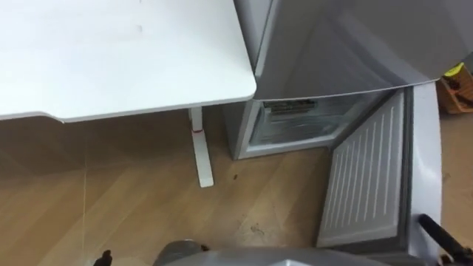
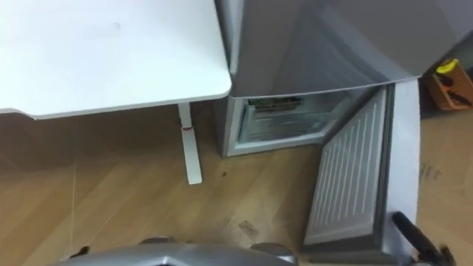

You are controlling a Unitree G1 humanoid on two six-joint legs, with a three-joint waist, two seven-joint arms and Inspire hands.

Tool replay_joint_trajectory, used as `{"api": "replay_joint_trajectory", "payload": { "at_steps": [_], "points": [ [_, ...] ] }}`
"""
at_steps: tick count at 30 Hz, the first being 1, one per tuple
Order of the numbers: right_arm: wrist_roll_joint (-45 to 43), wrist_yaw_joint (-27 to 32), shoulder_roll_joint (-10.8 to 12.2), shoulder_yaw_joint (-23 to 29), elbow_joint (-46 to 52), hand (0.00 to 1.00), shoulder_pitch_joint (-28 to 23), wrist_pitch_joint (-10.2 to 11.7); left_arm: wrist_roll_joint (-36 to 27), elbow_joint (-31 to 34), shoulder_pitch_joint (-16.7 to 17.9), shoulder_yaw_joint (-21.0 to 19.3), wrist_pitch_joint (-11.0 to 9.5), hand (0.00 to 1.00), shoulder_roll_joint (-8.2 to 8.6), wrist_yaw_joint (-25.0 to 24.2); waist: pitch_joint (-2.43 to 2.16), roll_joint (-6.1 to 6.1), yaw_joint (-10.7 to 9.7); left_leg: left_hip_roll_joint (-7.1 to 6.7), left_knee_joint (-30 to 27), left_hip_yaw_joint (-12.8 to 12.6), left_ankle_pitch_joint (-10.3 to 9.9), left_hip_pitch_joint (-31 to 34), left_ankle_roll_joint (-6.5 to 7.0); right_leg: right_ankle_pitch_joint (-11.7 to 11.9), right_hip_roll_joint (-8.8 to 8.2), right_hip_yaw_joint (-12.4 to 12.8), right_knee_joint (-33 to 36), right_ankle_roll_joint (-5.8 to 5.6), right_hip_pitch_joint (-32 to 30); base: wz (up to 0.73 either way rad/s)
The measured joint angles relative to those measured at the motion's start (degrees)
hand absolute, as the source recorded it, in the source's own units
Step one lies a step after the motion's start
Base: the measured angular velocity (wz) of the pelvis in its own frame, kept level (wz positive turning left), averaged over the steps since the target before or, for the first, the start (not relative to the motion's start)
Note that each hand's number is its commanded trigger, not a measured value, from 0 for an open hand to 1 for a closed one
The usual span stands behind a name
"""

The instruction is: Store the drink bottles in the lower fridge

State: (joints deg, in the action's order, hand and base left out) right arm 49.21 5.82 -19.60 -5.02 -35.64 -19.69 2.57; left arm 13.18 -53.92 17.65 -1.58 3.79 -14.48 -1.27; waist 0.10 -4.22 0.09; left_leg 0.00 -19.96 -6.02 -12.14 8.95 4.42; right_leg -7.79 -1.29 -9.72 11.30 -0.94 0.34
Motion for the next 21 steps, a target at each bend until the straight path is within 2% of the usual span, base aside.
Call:
{"api": "replay_joint_trajectory", "payload": {
  "at_steps": [1,2,3,4,5,6,7,8,9,10,12,13,15,17,18,21],
  "points": [
    [-0.68,-1.48,-1.55,-4.93,3.67,0.00,-0.38,-0.72,0.02,-0.14,-0.73,0.80,0.06,0.00,-0.51,-0.61,0.02,0.04,0.49,-0.20,-0.21,1.29,0.02,0.19,-0.06,0.18,0.40,-0.03,-0.04,0.28,-0.26,-0.57],
    [-0.20,-3.05,-3.98,-11.62,10.13,0.00,-0.64,-2.19,0.05,-0.57,-2.88,2.08,0.01,0.00,-1.47,-1.37,0.06,0.08,1.87,-0.79,-0.84,4.34,0.08,0.95,-0.18,0.43,1.04,-0.15,-0.45,0.68,-0.60,-0.20],
    [0.10,-3.76,-4.78,-13.82,13.26,0.00,-0.50,-3.06,-0.03,-0.88,-3.99,3.11,-0.16,0.00,-2.08,-1.70,0.07,0.12,2.47,-0.96,-1.12,5.67,0.19,1.43,-0.37,0.49,1.41,-0.29,-0.62,0.80,-0.84,-0.03],
    [0.26,-7.17,-6.61,-17.54,19.74,0.00,0.59,-3.96,-0.09,-1.52,-6.65,4.78,-0.67,0.00,-3.00,-2.07,0.15,0.13,3.69,-1.24,-1.30,7.44,0.57,2.01,-0.98,0.00,1.51,-0.77,-0.76,1.11,-1.28,0.17],
    [1.84,-13.83,-7.81,-21.19,24.02,0.00,2.94,-3.67,-0.09,-2.09,-8.65,6.70,-1.35,0.00,-3.53,-2.36,0.33,0.26,5.05,-1.40,-1.22,7.76,1.22,2.12,-1.84,-0.55,1.45,-2.51,-0.91,1.90,-1.26,0.40],
    [3.62,-20.64,-7.83,-24.73,28.03,0.00,6.45,-3.00,-0.08,-2.03,-9.90,9.20,-2.11,0.00,-4.25,-2.91,0.54,0.39,6.15,-0.49,-1.38,7.15,1.99,2.32,-2.59,-1.37,1.40,-4.32,-0.68,3.01,-1.17,0.46],
    [4.41,-23.71,-7.27,-26.30,29.49,0.00,8.52,-2.60,-0.06,-2.02,-10.56,10.42,-2.39,0.00,-4.53,-3.16,0.57,0.46,6.81,-0.11,-1.46,6.70,2.14,2.50,-2.78,-1.67,1.45,-5.06,-0.55,3.34,-1.17,0.64],
    [5.86,-29.41,-5.40,-28.77,31.66,0.00,12.89,-2.59,-0.04,-2.03,-11.08,12.36,-2.58,0.00,-4.59,-3.48,0.74,0.61,7.60,0.70,-1.48,5.33,2.40,2.58,-2.92,-2.31,1.48,-6.48,-0.43,3.81,-1.32,0.75],
    [7.68,-34.67,-4.13,-30.08,33.21,0.00,15.83,-2.55,-0.10,-1.80,-10.95,13.64,-2.59,0.00,-4.45,-3.59,0.77,0.74,8.40,1.27,-1.34,4.12,2.67,2.70,-3.19,-3.02,1.41,-7.99,-0.43,4.01,-1.08,0.82],
    [8.16,-37.07,-3.68,-30.27,33.68,0.00,17.00,-2.62,-0.09,-1.60,-10.92,13.78,-2.57,0.00,-4.40,-3.64,0.79,0.73,8.60,1.35,-1.38,3.70,2.80,2.74,-3.33,-3.23,1.39,-8.40,-0.42,3.83,-0.98,0.77],
    [7.37,-44.86,-3.60,-29.91,34.23,0.00,18.01,-2.70,-0.06,-1.82,-8.52,13.63,-1.80,0.00,-4.27,-4.01,0.70,0.47,10.52,1.19,-0.87,3.14,3.02,2.44,-3.49,-3.65,0.95,-10.21,-0.44,4.37,-0.03,0.53],
    [6.47,-46.22,-3.82,-29.86,33.98,0.00,18.07,-2.86,-0.07,-1.97,-8.22,13.63,-1.39,0.00,-4.27,-4.06,0.62,0.26,10.69,1.05,-0.66,3.13,3.03,2.38,-3.50,-3.88,0.81,-10.72,-0.44,4.34,0.16,0.39],
    [4.01,-50.71,-5.51,-30.33,32.41,0.00,17.78,-5.25,-1.12,-2.53,-8.14,13.89,-1.05,0.00,-4.27,-4.15,0.80,-0.52,10.75,0.69,-0.02,3.10,3.03,2.31,-3.52,-4.33,0.60,-11.69,-0.52,4.29,1.04,0.27],
    [2.66,-52.60,-6.55,-30.31,31.56,0.00,17.41,-6.43,-3.12,-2.53,-8.69,14.85,-1.10,0.00,-4.27,-4.10,0.95,-0.60,10.54,0.52,0.28,2.91,3.02,2.18,-3.52,-4.35,0.42,-12.09,-0.61,4.26,1.35,0.12],
    [1.21,-53.50,-6.86,-30.20,31.33,0.00,17.32,-6.94,-3.75,-2.54,-9.08,15.04,-1.15,0.00,-4.24,-3.87,1.15,-0.90,10.50,0.49,0.76,2.44,3.02,1.51,-3.52,-4.43,0.33,-11.85,-0.60,4.13,1.72,0.00],
    [-2.44,-55.60,-7.07,-29.14,31.28,0.00,17.11,-7.72,-3.81,-2.45,-9.69,14.99,-1.18,0.00,-4.07,-2.83,1.35,-1.41,10.59,0.92,1.13,1.20,2.49,0.89,-3.73,-4.45,0.45,-10.92,-0.68,4.10,2.16,-0.17]
  ]
}}
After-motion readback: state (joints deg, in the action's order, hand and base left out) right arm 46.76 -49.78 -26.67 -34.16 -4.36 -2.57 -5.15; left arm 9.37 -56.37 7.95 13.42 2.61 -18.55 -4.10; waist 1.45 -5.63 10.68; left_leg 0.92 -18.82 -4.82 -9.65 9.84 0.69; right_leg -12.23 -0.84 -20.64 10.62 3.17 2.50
